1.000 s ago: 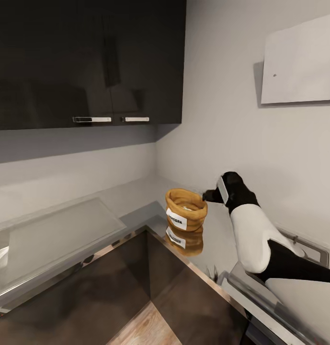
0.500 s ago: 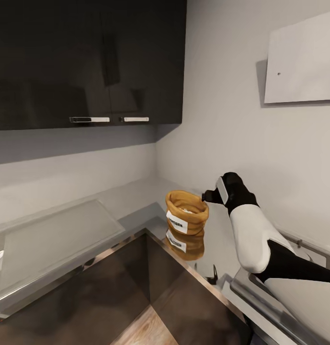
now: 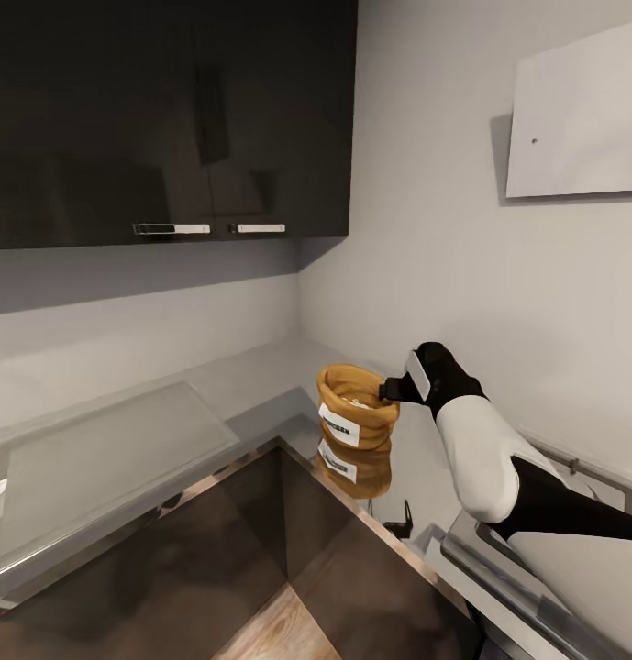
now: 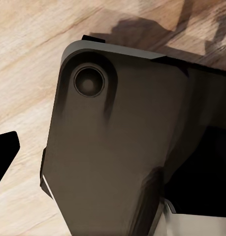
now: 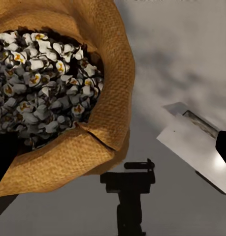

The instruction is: In the kitchen, take the popcorn bag from the countertop, put it into the microwave, and heat it until the popcorn is cooked so the cooked popcorn ends up inside the bag.

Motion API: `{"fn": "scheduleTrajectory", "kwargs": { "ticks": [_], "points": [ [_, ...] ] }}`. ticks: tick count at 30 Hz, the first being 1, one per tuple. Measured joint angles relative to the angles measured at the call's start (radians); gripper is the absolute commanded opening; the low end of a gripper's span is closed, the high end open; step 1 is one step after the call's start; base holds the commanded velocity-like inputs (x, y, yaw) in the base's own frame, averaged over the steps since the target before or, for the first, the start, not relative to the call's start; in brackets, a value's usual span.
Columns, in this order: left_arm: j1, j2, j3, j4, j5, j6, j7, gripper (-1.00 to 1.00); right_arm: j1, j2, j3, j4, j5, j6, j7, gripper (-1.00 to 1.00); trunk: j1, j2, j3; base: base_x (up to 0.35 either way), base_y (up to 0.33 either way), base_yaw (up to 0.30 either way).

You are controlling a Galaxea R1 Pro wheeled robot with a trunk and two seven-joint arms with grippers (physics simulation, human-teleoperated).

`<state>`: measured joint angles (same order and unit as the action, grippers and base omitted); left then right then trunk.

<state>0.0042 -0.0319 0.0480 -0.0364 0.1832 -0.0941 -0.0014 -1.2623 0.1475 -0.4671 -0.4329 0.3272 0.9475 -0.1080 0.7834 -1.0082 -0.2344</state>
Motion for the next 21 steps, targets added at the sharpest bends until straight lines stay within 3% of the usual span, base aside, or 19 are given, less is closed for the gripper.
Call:
{"fn": "scheduleTrajectory", "kwargs": {
  "ticks": [7,15,21],
  "points": [
    [0.0,-0.001,-0.001,0.0,0.0,-0.001,0.0,1.0,0.0,0.002,-0.001,0.0,-0.001,0.0,0.0,1.0,0.0,0.0,0.0,0.015,0.0,0.0],
    [0.0,0.0,-0.001,0.0,0.001,0.001,0.0,1.0,0.0,0.003,-0.003,0.001,-0.001,-0.002,-0.003,1.0,0.0,0.0,0.0,0.252,0.0,0.0],
    [0.0,0.0,0.0,0.0,0.001,0.002,0.0,1.0,0.0,0.0,-0.004,0.023,-0.004,-0.002,-0.014,1.0,0.0,0.0,0.0,0.035,0.0,0.0]
  ]
}}
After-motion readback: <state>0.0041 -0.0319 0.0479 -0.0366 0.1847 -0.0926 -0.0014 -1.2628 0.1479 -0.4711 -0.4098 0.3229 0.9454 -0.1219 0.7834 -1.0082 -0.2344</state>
